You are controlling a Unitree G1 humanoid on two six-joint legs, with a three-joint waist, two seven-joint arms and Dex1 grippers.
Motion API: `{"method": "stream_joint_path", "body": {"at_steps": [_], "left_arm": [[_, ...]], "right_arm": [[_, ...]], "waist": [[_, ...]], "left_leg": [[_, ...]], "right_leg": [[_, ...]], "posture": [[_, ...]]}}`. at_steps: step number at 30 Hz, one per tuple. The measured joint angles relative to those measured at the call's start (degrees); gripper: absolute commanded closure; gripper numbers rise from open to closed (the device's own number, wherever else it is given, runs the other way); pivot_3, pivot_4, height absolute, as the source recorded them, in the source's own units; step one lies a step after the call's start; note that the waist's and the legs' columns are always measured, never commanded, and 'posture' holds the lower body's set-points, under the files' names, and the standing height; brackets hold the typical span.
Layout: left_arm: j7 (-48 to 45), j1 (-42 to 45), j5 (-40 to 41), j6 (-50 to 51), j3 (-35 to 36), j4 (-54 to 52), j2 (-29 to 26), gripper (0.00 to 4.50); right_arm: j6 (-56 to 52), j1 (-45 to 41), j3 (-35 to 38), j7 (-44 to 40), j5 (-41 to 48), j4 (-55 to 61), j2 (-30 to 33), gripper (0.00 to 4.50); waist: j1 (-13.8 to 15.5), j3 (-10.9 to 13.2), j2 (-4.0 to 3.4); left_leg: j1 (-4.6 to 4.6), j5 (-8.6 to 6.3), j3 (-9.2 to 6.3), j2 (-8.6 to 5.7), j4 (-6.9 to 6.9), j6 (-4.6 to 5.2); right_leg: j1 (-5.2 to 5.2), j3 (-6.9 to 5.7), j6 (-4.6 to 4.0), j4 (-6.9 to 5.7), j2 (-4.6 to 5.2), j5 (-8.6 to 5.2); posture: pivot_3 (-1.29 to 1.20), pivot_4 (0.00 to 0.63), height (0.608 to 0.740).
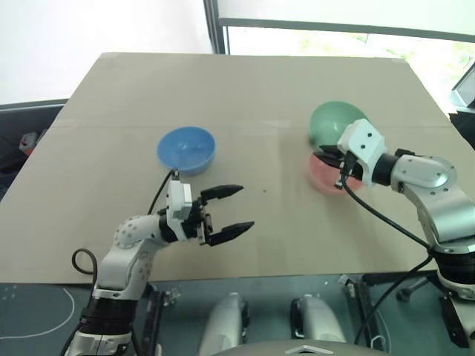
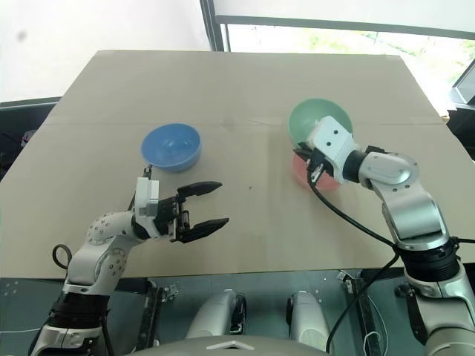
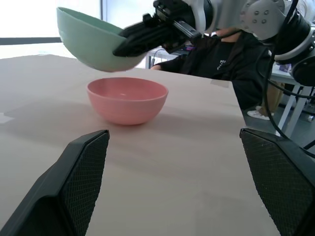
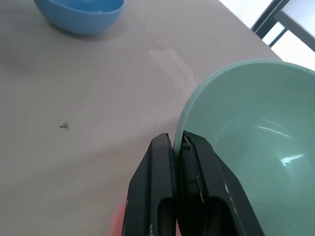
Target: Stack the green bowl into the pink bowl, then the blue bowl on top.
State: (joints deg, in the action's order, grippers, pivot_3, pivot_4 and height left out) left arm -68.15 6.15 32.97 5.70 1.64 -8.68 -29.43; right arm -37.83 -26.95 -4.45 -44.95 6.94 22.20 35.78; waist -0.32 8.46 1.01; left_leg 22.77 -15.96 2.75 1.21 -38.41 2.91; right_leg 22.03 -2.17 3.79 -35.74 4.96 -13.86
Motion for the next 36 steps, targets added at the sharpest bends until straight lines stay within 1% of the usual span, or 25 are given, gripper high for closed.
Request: {"method": "stream_joint_path", "body": {"at_steps": [1,2,3,4,6,7,8,9,13,16,17,20,21,23,25,27,29,30,31,32,36], "left_arm": [[-0.1,0.0,-0.2,0.0,0.0,0.3,0.0,0.0],[-0.1,0.0,-0.2,0.0,0.0,0.3,0.0,0.0],[-0.1,0.0,-0.3,-0.2,0.0,0.3,0.0,0.0],[0.0,0.0,-0.4,-0.2,0.0,0.3,0.0,0.0],[0.5,-0.1,-0.5,-0.2,0.1,0.3,0.0,0.0],[0.8,-0.2,-0.5,-0.2,0.1,0.3,0.0,0.0],[1.5,-0.5,-0.5,0.0,0.2,0.2,0.0,0.0],[2.0,-0.7,-0.5,0.0,0.3,0.2,0.0,0.0],[14.2,-0.6,-5.2,1.8,2.2,-2.1,1.2,0.0],[24.6,0.2,-11.7,5.6,2.5,-4.3,1.3,0.0],[29.0,1.1,-14.0,9.9,2.4,-5.8,1.0,0.0],[37.5,5.2,-19.9,20.6,1.8,-7.2,-1.0,0.0],[39.5,7.7,-22.6,25.8,0.3,-7.4,-3.2,0.0],[40.6,11.3,-25.4,32.2,-1.8,-7.4,-6.2,0.0],[41.1,14.1,-27.1,35.7,-3.1,-7.0,-6.7,0.0],[41.3,15.3,-28.4,37.0,-4.8,-6.1,-6.9,0.0],[40.9,15.7,-29.8,37.3,-7.1,-5.1,-7.7,0.54],[40.4,15.8,-30.6,37.2,-8.2,-4.7,-8.1,0.91],[39.8,15.9,-31.1,37.0,-9.3,-4.2,-8.4,1.43],[39.5,15.9,-31.3,36.9,-9.7,-4.1,-8.4,1.81],[38.2,17.1,-32.2,35.5,-10.9,-2.8,-8.6,3.62]], "right_arm": [[-1.2,1.0,0.3,0.2,1.0,0.2,-0.2,3.76],[-1.9,1.4,0.4,0.2,1.6,0.2,-0.2,3.57],[-2.9,2.1,0.5,0.2,2.7,0.2,-0.2,3.23],[-3.3,2.5,0.5,0.2,3.0,0.2,-0.2,2.74],[-3.6,3.2,0.5,0.3,3.5,0.2,0.1,2.08],[-3.9,3.5,0.5,0.3,3.9,0.3,0.5,1.56],[-4.0,4.0,0.5,0.3,4.1,0.6,1.3,1.17],[-4.0,4.3,0.6,0.3,4.1,0.8,1.6,0.89],[-0.7,7.2,2.6,0.5,5.7,3.1,1.4,0.89],[0.1,9.4,4.1,0.4,9.5,7.2,-0.8,0.89],[0.3,10.2,4.0,0.5,10.3,8.6,-1.0,0.89],[0.5,10.4,3.7,1.5,11.5,9.6,-2.6,0.89],[0.5,10.4,3.4,1.9,11.7,10.0,-3.2,0.89],[0.6,10.3,2.8,2.8,11.8,10.6,-3.7,0.89],[0.7,10.2,2.5,3.3,11.7,10.5,-3.8,0.89],[1.2,10.0,2.3,3.5,11.5,10.2,-3.7,0.89],[1.8,9.6,2.1,3.9,11.3,9.8,-3.7,0.87],[2.0,9.4,2.1,4.1,11.2,9.6,-3.7,0.87],[2.0,9.3,2.1,4.4,11.2,9.4,-3.7,0.87],[2.1,9.2,2.1,4.5,11.2,9.3,-3.7,0.87],[2.3,9.2,2.0,5.4,11.1,9.2,-3.7,0.87]], "waist": [[0.1,0.0,0.0],[0.1,0.0,0.0],[0.1,0.0,0.0],[0.1,0.0,0.0],[0.1,0.0,0.0],[0.1,0.0,0.0],[0.1,0.0,0.0],[0.2,0.0,0.0],[0.4,0.0,0.01],[0.7,0.0,0.02],[0.8,0.0,0.02],[1.2,0.0,0.06],[1.2,0.0,0.07],[1.2,0.0,0.07],[1.1,0.0,0.07],[1.1,0.0,0.07],[1.1,0.0,0.07],[1.1,0.0,0.07],[1.1,0.0,0.06],[1.1,0.0,0.07],[1.2,0.0,0.08]], "left_leg": [[0.01,0.0,-0.01,0.0,0.0,0.0],[0.03,0.0,-0.01,0.0,0.0,0.01],[0.03,-0.01,-0.01,0.0,0.0,0.01],[0.03,-0.01,-0.01,0.0,0.0,0.01],[0.03,-0.01,-0.01,0.0,0.0,0.01],[0.02,-0.01,-0.02,0.01,0.0,0.01],[0.02,-0.01,-0.02,0.01,0.0,0.01],[0.02,-0.01,-0.02,0.01,0.0,0.01],[0.01,-0.01,-0.05,0.01,0.0,0.02],[0.01,-0.01,-0.07,0.02,0.0,0.01],[0.0,-0.01,-0.07,0.02,0.0,0.01],[-0.02,0.0,-0.12,0.0,-0.06,0.01],[-0.03,0.0,-0.15,-0.02,-0.06,0.0],[-0.05,0.0,-0.15,-0.03,-0.06,-0.01],[-0.03,0.0,-0.12,-0.05,-0.06,-0.01],[-0.01,0.01,-0.11,-0.05,-0.03,-0.01],[0.02,0.01,-0.09,-0.06,0.03,-0.02],[0.03,0.01,-0.09,-0.05,0.05,-0.02],[0.04,0.01,-0.08,-0.05,0.05,-0.02],[0.06,0.01,-0.08,-0.05,0.05,-0.02],[0.07,0.01,-0.08,-0.04,-0.02,-0.02]], "right_leg": [[0.0,0.0,0.0,-0.01,0.0,0.0],[0.0,0.0,0.0,-0.01,0.0,0.0],[0.0,0.0,0.0,0.0,0.0,0.0],[0.0,0.0,0.0,0.01,0.0,0.0],[0.0,0.0,0.0,0.04,0.0,0.0],[0.0,0.0,0.0,0.04,0.0,0.0],[0.0,0.0,0.0,0.04,0.0,0.0],[0.0,0.0,0.0,0.03,0.0,0.0],[-0.01,0.0,0.01,0.04,0.02,0.0],[-0.03,-0.01,0.01,0.02,0.0,0.0],[-0.04,-0.01,0.01,0.0,0.0,0.0],[-0.07,-0.05,0.02,-0.04,-0.03,0.01],[-0.08,-0.09,0.02,-0.07,-0.04,0.0],[-0.09,-0.08,0.02,-0.08,-0.06,0.0],[-0.09,-0.06,0.02,-0.06,-0.05,0.0],[-0.08,-0.07,0.02,-0.07,-0.06,0.0],[-0.07,-0.07,0.02,-0.06,-0.08,0.0],[-0.06,-0.07,0.02,-0.05,-0.09,0.0],[-0.06,-0.07,0.02,-0.04,-0.09,0.0],[-0.04,-0.07,0.02,-0.04,-0.09,-0.01],[-0.04,-0.07,0.02,-0.04,-0.08,-0.01]], "posture": [[0.0,0.15,0.74],[0.0,0.15,0.74],[0.0,0.15,0.74],[0.0,0.15,0.74],[0.0,0.15,0.74],[0.0,0.15,0.74],[0.0,0.15,0.74],[0.0,0.15,0.74],[0.0,0.15,0.74],[0.0,0.15,0.74],[0.0,0.15,0.74],[0.0,0.15,0.74],[0.0,0.15,0.74],[0.0,0.15,0.74],[0.0,0.15,0.74],[0.0,0.15,0.74],[0.0,0.15,0.74],[0.0,0.15,0.74],[0.0,0.15,0.74],[0.0,0.15,0.74],[0.0,0.15,0.74]]}}
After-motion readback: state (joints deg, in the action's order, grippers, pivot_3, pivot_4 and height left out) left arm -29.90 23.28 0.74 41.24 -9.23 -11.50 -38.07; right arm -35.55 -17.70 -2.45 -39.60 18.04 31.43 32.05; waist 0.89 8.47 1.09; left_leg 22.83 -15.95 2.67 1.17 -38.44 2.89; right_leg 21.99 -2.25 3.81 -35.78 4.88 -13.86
